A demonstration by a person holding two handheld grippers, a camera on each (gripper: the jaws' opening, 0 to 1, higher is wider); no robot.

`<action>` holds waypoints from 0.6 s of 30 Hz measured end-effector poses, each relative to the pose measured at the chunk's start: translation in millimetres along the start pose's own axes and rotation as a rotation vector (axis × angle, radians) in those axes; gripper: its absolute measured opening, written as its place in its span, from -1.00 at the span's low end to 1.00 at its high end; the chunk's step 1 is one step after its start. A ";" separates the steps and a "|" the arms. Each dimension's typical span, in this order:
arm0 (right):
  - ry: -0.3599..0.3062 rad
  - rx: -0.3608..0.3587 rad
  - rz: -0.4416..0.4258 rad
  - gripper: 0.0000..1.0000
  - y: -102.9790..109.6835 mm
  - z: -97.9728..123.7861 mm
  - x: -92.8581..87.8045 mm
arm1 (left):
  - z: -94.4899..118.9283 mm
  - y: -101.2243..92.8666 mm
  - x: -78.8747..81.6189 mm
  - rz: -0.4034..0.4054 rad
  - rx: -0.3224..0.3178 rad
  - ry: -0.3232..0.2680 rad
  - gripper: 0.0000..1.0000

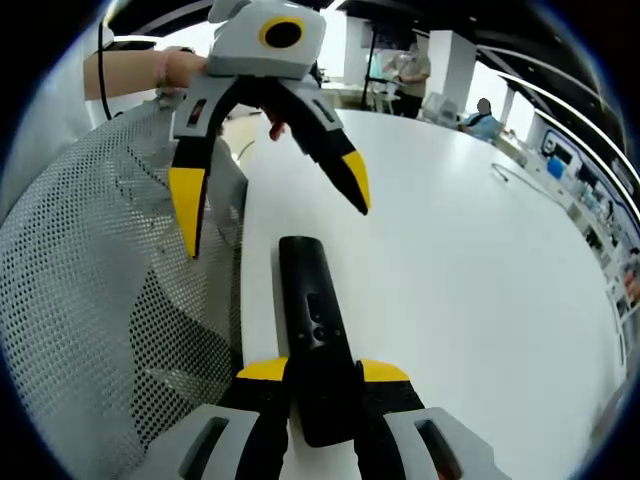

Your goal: Press the specified remote control buttons in sequence, fully releasing each button before pressing the next.

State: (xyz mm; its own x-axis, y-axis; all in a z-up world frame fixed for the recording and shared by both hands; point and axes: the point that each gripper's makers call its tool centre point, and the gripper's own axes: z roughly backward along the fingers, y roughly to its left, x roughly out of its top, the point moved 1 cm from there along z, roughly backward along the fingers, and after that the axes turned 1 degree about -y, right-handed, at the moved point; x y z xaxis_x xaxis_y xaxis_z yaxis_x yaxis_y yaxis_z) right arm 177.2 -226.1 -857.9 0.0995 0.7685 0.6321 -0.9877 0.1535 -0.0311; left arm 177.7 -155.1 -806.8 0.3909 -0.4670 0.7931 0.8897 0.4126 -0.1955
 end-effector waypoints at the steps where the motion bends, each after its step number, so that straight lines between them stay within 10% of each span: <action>1: -0.002 0.000 -0.002 -0.57 0.1 -0.1 0.1 | 2.2 -0.2 1.4 0.008 0.009 -0.005 0.66; 18: -0.010 0.006 -0.015 -0.57 0.6 -1.0 1.7 | 60.9 17.2 43.1 0.008 0.310 -0.215 0.80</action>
State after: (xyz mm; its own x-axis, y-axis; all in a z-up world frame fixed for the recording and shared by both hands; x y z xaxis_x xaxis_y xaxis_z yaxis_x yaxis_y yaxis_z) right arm 176.9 -224.1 -857.6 0.1127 0.7599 0.6402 -0.9868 0.1607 -0.0170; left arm 195.5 -120.5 -740.9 0.3096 -0.3012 0.9019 0.7601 0.6482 -0.0445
